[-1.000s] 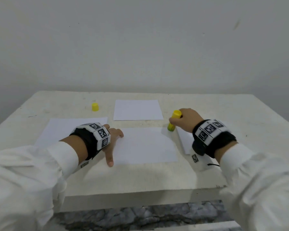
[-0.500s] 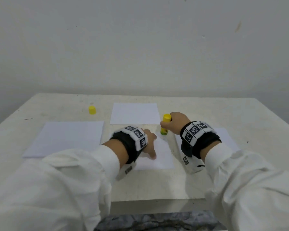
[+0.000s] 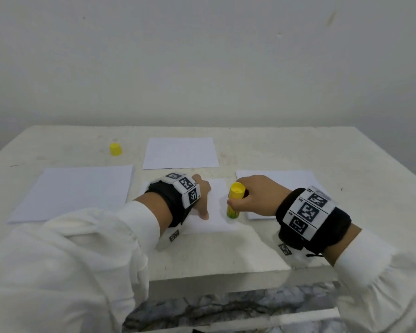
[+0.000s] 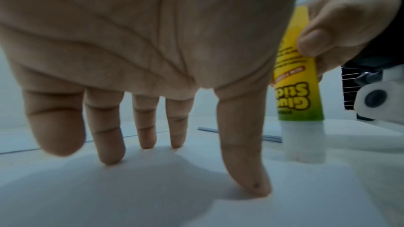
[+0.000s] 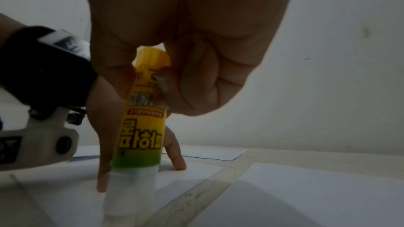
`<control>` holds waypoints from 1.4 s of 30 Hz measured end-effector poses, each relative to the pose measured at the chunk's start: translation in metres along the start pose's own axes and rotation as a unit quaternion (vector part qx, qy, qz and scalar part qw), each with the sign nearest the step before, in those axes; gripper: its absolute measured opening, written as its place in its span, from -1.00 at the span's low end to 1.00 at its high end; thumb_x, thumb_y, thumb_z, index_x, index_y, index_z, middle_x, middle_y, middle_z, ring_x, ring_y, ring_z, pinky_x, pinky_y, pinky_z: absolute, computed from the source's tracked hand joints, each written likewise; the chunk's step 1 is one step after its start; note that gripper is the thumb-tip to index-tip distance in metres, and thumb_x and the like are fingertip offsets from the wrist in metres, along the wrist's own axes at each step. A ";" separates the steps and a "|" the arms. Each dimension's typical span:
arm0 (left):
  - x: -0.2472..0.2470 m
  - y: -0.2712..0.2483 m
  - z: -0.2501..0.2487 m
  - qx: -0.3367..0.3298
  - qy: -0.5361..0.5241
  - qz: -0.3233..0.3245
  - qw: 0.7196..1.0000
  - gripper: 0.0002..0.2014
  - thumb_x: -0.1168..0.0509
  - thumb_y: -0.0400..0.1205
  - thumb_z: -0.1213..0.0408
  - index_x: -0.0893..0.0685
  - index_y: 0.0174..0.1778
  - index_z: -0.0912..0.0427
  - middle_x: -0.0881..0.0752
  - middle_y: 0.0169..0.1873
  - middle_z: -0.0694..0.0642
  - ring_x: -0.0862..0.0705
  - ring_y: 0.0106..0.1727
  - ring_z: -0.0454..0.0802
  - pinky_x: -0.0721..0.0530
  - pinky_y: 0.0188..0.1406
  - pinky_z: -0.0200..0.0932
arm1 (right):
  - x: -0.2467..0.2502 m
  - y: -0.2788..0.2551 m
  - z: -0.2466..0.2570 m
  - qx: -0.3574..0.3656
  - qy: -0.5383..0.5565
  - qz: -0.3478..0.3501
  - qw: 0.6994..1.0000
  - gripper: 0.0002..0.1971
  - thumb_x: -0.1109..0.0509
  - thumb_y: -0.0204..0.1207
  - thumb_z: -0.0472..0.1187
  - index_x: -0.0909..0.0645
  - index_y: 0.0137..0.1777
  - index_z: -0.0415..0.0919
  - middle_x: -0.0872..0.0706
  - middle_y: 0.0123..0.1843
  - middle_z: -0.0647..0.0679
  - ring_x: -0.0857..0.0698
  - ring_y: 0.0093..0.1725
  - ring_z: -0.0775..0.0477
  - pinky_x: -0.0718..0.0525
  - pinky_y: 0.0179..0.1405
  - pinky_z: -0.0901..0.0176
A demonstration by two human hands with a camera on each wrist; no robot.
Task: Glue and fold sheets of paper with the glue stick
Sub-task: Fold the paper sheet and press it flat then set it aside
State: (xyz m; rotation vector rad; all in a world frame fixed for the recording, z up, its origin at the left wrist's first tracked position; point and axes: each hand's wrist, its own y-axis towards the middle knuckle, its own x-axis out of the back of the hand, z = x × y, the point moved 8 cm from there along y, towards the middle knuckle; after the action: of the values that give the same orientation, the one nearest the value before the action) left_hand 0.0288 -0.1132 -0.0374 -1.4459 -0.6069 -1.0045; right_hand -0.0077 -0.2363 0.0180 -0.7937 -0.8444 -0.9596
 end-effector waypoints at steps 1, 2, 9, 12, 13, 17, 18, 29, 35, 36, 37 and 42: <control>0.000 0.000 0.000 0.001 -0.002 0.000 1.000 -0.07 -0.48 0.41 -0.16 -0.20 0.64 -0.03 -0.27 0.52 0.13 -0.37 0.49 0.25 -0.42 0.43 0.20 | 0.002 -0.002 -0.002 -0.005 0.014 0.001 1.000 -0.69 -0.42 0.49 -0.06 -0.64 -0.05 -0.35 -0.64 -0.20 -0.06 -0.57 -0.20 -0.01 -0.51 -0.20 0.16; 0.000 -0.001 -0.001 -0.002 -0.004 -0.002 1.000 -0.07 -0.48 0.42 -0.16 -0.18 0.65 -0.03 -0.26 0.53 0.13 -0.36 0.50 0.25 -0.41 0.44 0.20 | 0.007 -0.001 -0.006 -0.012 0.044 -0.008 0.999 -0.71 -0.44 0.48 -0.08 -0.66 -0.06 -0.35 -0.64 -0.23 -0.06 -0.58 -0.24 0.00 -0.52 -0.23 0.16; 0.000 -0.009 0.004 -0.023 -0.066 -0.036 0.997 -0.16 -0.50 0.40 -0.11 -0.32 0.56 0.03 -0.39 0.47 0.04 -0.40 0.45 0.13 -0.47 0.40 0.09 | 0.042 0.045 -0.057 -0.109 0.457 -0.125 0.874 -0.86 -0.27 0.54 -0.48 -0.48 -0.05 -0.23 -0.68 -0.14 -0.20 -0.72 -0.22 -0.10 -0.61 -0.30 0.10; 0.001 -0.011 0.004 -0.034 -0.047 -0.030 0.998 -0.30 -0.43 0.55 0.05 -0.31 0.58 0.06 -0.34 0.52 0.05 -0.38 0.49 0.13 -0.41 0.42 -0.01 | 0.035 0.079 -0.064 -0.136 0.467 -0.131 0.864 -0.87 -0.25 0.56 -0.47 -0.53 -0.05 -0.24 -0.62 -0.06 -0.24 -0.63 -0.16 -0.12 -0.64 -0.09 -0.01; 0.001 -0.011 0.004 -0.039 -0.044 -0.031 0.998 -0.33 -0.41 0.57 0.12 -0.31 0.59 0.06 -0.31 0.54 0.06 -0.38 0.49 0.13 -0.41 0.40 -0.05 | 0.037 0.088 -0.067 -0.145 0.426 -0.147 0.881 -0.85 -0.30 0.53 -0.44 -0.56 0.05 -0.25 -0.63 0.02 -0.25 -0.62 -0.12 -0.13 -0.64 -0.02 -0.02; 0.002 -0.008 0.007 -0.044 -0.056 -0.028 0.997 -0.36 -0.44 0.54 0.22 -0.38 0.54 0.01 -0.27 0.46 0.11 -0.50 0.35 0.16 -0.57 0.28 -0.04 | 0.050 0.114 -0.067 -0.179 0.224 -0.177 0.941 -0.58 -0.46 0.47 -0.31 -0.54 0.34 -0.24 -0.65 0.19 -0.17 -0.63 0.13 -0.17 -0.50 -0.01 0.21; 0.001 -0.007 0.007 -0.044 -0.051 -0.024 0.997 -0.36 -0.44 0.54 0.21 -0.37 0.55 0.01 -0.29 0.45 0.12 -0.49 0.37 0.16 -0.55 0.27 -0.04 | 0.050 0.119 -0.067 -0.182 0.182 -0.170 0.951 -0.59 -0.46 0.47 -0.30 -0.54 0.32 -0.25 -0.65 0.21 -0.17 -0.63 0.18 -0.20 -0.51 0.02 0.17; 0.002 -0.008 0.009 -0.076 -0.020 -0.038 0.996 -0.66 -0.23 0.69 0.20 -0.56 0.39 0.15 -0.43 0.42 0.11 -0.38 0.43 0.14 -0.44 0.39 -0.04 | 0.036 0.142 -0.071 -0.212 0.060 -0.102 0.970 -0.61 -0.43 0.47 -0.28 -0.51 0.29 -0.26 -0.65 0.17 -0.19 -0.62 0.06 -0.22 -0.57 0.07 0.06; 0.008 -0.027 0.025 -0.099 -0.112 -0.048 0.988 -0.67 -0.22 0.70 0.08 -0.58 0.37 0.00 -0.48 0.41 0.02 -0.42 0.43 0.01 -0.42 0.39 -0.10 | 0.045 0.111 -0.072 -0.293 0.073 -0.147 0.942 -0.49 -0.45 0.46 -0.01 -0.36 0.20 -0.33 -0.61 -0.04 -0.19 -0.66 0.03 -0.26 -0.65 0.06 -0.05; 0.013 -0.033 0.036 -0.103 -0.151 -0.064 0.981 -0.69 -0.23 0.69 0.07 -0.59 0.34 -0.02 -0.51 0.38 0.00 -0.45 0.40 -0.04 -0.42 0.36 -0.15 | 0.046 0.105 -0.067 -0.288 0.069 -0.146 0.944 -0.55 -0.42 0.48 -0.02 -0.39 0.15 -0.34 -0.60 -0.11 -0.18 -0.65 -0.04 -0.24 -0.65 -0.08 0.01; 0.017 -0.040 0.052 -0.100 -0.186 -0.084 0.974 -0.71 -0.24 0.68 0.06 -0.61 0.31 -0.03 -0.54 0.33 -0.04 -0.49 0.35 -0.08 -0.43 0.30 -0.22 | 0.045 0.103 -0.056 -0.268 0.054 -0.124 0.954 -0.67 -0.40 0.50 -0.08 -0.44 0.04 -0.33 -0.56 -0.21 -0.14 -0.63 -0.14 -0.18 -0.58 -0.26 0.11; 0.005 -0.072 0.185 0.057 -0.243 -0.127 0.960 -0.63 -0.32 0.64 0.07 -0.57 0.36 0.04 -0.58 0.28 -0.03 -0.55 0.27 -0.11 -0.41 0.12 -0.35 | 0.011 0.104 0.051 -0.081 -0.056 0.038 0.994 -0.58 -0.40 0.53 -0.11 -0.34 -0.48 -0.18 -0.43 -0.44 -0.02 -0.38 -0.48 0.05 -0.30 -0.51 0.27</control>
State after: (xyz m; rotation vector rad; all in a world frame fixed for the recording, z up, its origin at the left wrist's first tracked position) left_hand 0.0123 0.0762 0.0198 -1.5440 -1.2132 -0.7894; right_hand 0.0782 -0.1591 0.0298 -1.0208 -0.8335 -0.9316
